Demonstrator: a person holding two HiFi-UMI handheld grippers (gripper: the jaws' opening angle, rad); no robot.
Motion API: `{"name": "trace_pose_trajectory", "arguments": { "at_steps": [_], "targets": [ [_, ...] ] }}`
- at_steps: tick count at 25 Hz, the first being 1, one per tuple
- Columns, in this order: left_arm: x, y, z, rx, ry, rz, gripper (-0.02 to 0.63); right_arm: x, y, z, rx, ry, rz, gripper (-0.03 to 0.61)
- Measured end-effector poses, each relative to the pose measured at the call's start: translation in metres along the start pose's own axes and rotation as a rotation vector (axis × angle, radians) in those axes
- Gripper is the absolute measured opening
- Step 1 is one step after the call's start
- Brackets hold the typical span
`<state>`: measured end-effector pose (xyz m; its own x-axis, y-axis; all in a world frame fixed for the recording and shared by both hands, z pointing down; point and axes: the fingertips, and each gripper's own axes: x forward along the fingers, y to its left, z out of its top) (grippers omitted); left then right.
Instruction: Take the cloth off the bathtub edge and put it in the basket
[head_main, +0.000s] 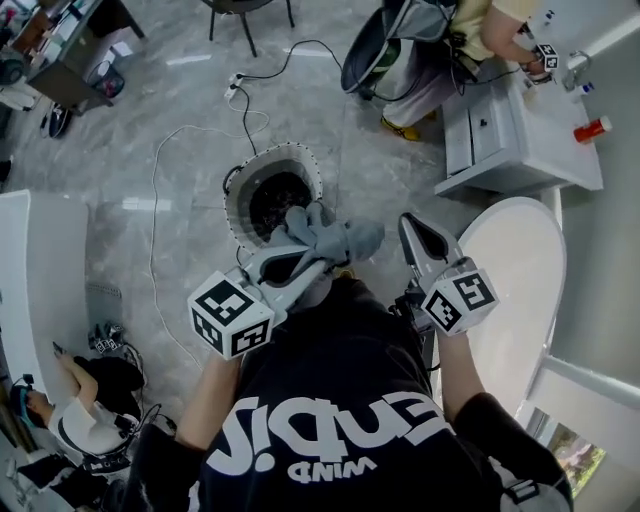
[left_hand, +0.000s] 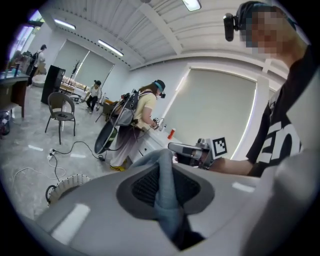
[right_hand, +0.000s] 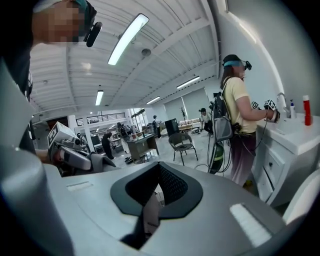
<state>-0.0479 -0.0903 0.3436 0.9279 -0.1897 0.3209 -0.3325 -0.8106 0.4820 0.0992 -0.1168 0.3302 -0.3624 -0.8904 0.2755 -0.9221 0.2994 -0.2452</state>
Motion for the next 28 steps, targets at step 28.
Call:
{"name": "trace_pose_trajectory", "arguments": {
  "at_steps": [28],
  "targets": [
    [-0.095,0.055,0.202,0.123,-0.383,0.274,0.048,0.097,0.032,0.017,-0.074,0.064,0.281,0.009]
  ]
}}
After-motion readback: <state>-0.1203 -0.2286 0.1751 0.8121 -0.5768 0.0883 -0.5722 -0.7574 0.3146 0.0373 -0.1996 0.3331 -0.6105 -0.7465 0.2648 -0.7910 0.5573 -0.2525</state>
